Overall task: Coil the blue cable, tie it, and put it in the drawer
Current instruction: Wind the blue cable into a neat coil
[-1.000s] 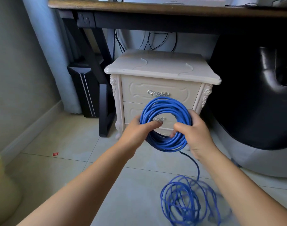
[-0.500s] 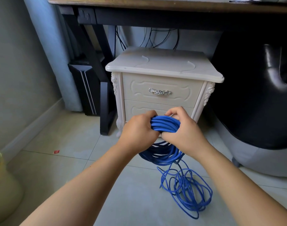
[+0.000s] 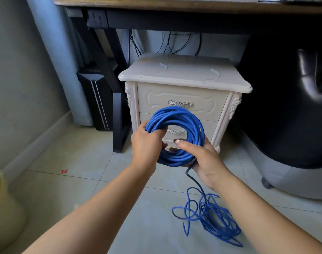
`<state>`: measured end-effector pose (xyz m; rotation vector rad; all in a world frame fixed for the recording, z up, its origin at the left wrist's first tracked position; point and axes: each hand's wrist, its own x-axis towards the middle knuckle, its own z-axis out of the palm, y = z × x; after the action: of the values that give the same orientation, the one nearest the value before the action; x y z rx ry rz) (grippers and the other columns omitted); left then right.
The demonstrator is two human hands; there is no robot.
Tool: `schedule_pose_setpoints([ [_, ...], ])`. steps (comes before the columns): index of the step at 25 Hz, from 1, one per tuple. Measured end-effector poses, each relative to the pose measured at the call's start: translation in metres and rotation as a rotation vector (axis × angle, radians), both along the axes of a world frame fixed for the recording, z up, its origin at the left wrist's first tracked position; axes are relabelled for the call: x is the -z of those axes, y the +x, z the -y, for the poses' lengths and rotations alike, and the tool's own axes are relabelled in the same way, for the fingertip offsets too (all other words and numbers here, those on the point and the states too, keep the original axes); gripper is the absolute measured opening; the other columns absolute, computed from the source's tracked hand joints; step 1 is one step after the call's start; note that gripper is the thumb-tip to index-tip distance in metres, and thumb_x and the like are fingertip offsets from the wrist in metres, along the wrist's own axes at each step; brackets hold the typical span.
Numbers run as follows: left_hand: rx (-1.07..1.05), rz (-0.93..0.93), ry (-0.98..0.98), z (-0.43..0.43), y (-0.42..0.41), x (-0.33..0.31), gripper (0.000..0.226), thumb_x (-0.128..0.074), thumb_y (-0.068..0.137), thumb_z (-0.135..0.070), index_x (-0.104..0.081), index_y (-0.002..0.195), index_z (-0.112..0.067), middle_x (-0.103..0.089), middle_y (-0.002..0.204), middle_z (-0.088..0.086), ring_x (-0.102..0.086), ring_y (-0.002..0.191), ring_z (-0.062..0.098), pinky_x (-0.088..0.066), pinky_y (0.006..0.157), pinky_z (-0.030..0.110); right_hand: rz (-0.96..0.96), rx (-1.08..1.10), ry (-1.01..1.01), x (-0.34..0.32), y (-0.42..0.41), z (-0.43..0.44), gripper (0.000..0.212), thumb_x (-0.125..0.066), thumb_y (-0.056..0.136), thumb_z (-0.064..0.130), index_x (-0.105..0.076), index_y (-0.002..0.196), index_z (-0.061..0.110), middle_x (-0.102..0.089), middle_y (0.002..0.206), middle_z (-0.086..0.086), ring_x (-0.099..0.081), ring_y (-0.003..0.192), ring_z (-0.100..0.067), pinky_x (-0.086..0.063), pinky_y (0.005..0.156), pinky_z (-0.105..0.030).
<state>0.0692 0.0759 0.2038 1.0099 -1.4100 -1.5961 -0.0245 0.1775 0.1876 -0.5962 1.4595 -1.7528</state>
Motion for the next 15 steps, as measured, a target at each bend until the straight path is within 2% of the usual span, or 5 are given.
schedule_pose_setpoints([
  [5,0.179,-0.034,0.205,-0.003,-0.001,0.004,0.012,-0.071,0.086,-0.015,-0.063,0.095,-0.013,-0.056,0.064,0.001,-0.059,0.062,0.016,-0.052,0.073,0.037,-0.018,0.190,0.048,0.001,-0.005,0.003,0.027,-0.064,0.082,-0.004,-0.060,0.102,0.014,-0.061,0.059,-0.003,-0.063,0.063,-0.022,-0.051,0.073,-0.043],
  [8,0.376,0.150,-0.004,0.003,0.002,-0.001,0.032,-0.078,0.081,-0.023,-0.064,0.109,-0.014,-0.069,0.086,-0.001,-0.065,0.079,0.013,-0.050,0.070,0.022,-0.188,0.300,0.105,-0.003,-0.019,0.000,0.028,-0.057,0.080,-0.008,-0.061,0.093,0.017,-0.056,0.053,-0.001,-0.056,0.051,-0.018,-0.051,0.068,-0.045],
  [10,0.403,0.184,-0.172,0.005,0.005,-0.004,0.056,-0.079,0.079,-0.018,-0.055,0.128,-0.027,-0.067,0.108,-0.008,-0.067,0.084,-0.001,-0.050,0.068,0.012,-0.452,0.276,0.193,-0.009,-0.022,-0.003,0.031,-0.058,0.078,-0.003,-0.061,0.092,0.024,-0.060,0.063,0.002,-0.059,0.057,-0.020,-0.055,0.069,-0.043],
  [12,0.418,0.273,-0.453,0.005,0.006,-0.006,0.078,-0.077,0.077,-0.012,-0.041,0.141,-0.038,-0.054,0.126,-0.012,-0.060,0.095,-0.009,-0.050,0.077,0.011,-0.705,0.177,0.299,-0.012,-0.020,-0.005,0.034,-0.059,0.077,0.000,-0.059,0.093,0.030,-0.064,0.077,0.006,-0.061,0.071,-0.020,-0.052,0.069,-0.034],
  [15,0.490,0.461,-0.819,0.003,0.006,0.000,0.075,-0.069,0.077,-0.012,-0.041,0.143,-0.034,-0.053,0.127,-0.008,-0.054,0.100,0.003,-0.042,0.084,0.017,-0.987,0.060,0.360,-0.011,-0.014,-0.006,0.036,-0.059,0.076,0.001,-0.060,0.100,0.028,-0.065,0.089,0.006,-0.058,0.082,-0.019,-0.047,0.072,-0.030],
])
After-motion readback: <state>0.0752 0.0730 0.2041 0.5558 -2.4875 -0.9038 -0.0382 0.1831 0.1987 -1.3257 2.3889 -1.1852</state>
